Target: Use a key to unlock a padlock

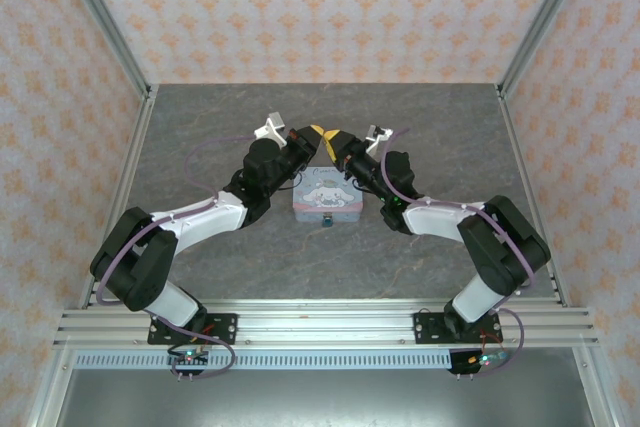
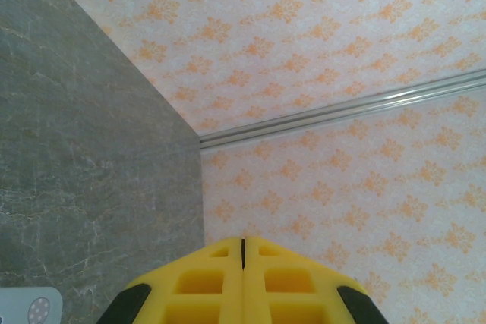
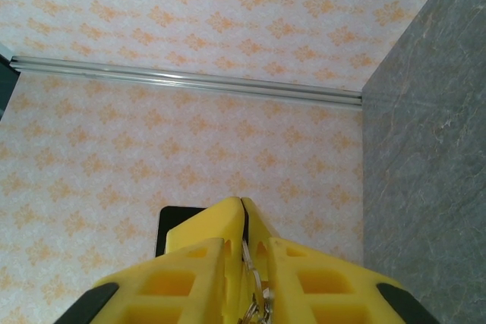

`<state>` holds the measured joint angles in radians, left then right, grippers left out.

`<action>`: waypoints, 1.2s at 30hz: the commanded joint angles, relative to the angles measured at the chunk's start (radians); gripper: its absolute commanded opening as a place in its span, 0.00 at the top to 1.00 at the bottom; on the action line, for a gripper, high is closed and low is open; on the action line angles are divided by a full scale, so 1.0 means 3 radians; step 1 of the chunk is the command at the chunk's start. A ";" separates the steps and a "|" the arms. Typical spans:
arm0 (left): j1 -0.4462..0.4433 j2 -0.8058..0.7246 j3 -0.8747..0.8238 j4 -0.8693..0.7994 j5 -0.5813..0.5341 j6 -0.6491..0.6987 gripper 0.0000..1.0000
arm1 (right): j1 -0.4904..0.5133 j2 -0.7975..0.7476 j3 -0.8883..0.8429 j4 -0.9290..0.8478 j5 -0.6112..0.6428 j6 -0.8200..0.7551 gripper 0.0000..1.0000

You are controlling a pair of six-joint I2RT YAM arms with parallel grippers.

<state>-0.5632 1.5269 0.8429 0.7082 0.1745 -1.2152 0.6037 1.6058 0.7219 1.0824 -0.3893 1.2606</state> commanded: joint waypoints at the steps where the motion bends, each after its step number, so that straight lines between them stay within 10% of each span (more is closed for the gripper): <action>1: -0.0029 -0.0099 -0.0013 0.0063 -0.0069 -0.0014 1.00 | 0.0020 0.0033 -0.0013 0.0178 -0.0014 0.0027 0.79; 36: -0.0025 -0.0358 -0.0128 -0.0164 -0.0167 0.0020 1.00 | 0.0018 0.0054 -0.0169 0.0311 0.0078 0.0057 1.00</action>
<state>-0.5644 1.4647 0.7895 0.6807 0.1627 -1.2228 0.6147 1.6112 0.6876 1.1240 -0.3859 1.2716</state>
